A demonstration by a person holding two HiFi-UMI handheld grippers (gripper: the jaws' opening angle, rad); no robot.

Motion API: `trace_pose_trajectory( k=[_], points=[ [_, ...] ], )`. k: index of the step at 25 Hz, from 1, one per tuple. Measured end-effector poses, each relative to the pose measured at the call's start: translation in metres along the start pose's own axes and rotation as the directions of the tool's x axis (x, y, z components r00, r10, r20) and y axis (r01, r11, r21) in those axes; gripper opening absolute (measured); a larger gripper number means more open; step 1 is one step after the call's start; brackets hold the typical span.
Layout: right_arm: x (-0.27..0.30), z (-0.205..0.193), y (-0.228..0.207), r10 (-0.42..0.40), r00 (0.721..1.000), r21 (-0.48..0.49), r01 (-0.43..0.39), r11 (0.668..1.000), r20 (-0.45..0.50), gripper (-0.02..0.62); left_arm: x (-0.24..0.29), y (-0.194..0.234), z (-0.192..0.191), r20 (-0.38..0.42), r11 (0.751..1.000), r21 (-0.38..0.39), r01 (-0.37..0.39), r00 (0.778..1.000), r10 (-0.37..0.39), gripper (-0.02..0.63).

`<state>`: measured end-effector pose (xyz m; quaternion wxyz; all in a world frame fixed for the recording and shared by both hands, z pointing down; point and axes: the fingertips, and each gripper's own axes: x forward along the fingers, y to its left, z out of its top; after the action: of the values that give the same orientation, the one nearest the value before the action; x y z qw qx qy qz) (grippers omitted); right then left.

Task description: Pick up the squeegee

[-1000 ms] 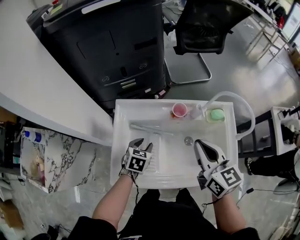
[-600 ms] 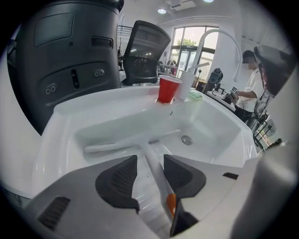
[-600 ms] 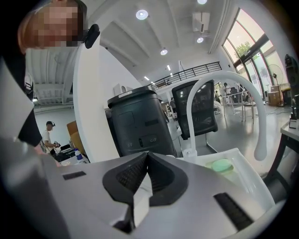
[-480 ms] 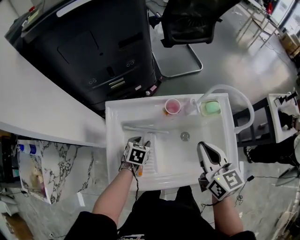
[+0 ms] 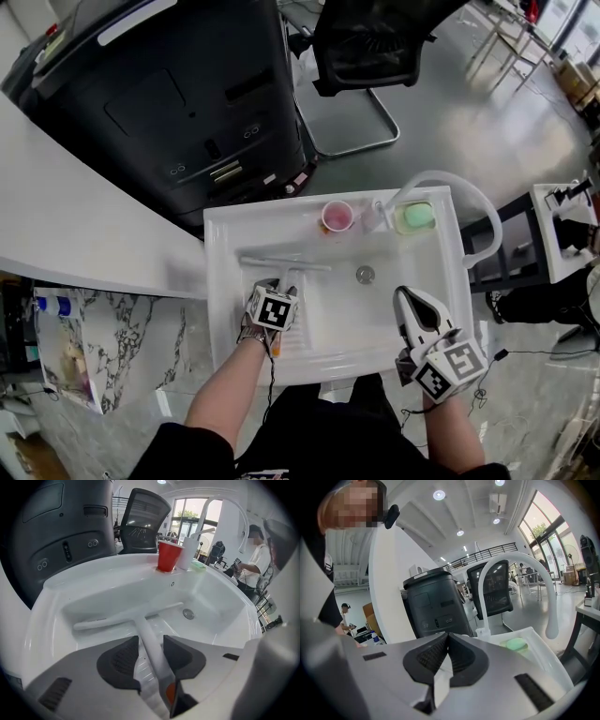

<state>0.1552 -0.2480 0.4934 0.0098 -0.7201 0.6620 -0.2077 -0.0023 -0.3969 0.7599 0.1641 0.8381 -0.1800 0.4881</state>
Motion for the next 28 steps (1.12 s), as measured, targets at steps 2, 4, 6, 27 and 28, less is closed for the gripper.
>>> trace_pose_trajectory(
  k=[2,4,6,27,28],
  points=[
    [0.0,0.0,0.0,0.005,1.0,0.002,-0.005,1.0,-0.003,0.017,0.0,-0.001,-0.001,-0.009,1.0,0.001,-0.002,1.0,0.002,0.156],
    [0.001,-0.001,-0.001,0.012,1.0,0.002,-0.012,1.0,-0.006,0.017,0.002,0.0,0.001,0.002,1.0,-0.009,-0.006,1.0,0.006,0.146],
    [0.002,-0.001,-0.002,0.02,1.0,0.001,-0.02,1.0,-0.006,0.017,0.001,0.001,0.004,0.02,0.999,-0.03,-0.011,1.0,0.012,0.134],
    [0.008,0.027,0.007,0.211,0.977,-0.04,-0.211,0.977,0.005,0.017,-0.094,-0.011,0.031,0.202,0.974,-0.223,-0.042,0.975,0.088,0.078],
    [0.007,0.029,0.009,0.227,0.974,-0.046,-0.226,0.973,0.004,0.017,-0.103,-0.013,0.035,0.225,0.972,-0.231,-0.047,0.969,0.101,0.078]
  ],
)
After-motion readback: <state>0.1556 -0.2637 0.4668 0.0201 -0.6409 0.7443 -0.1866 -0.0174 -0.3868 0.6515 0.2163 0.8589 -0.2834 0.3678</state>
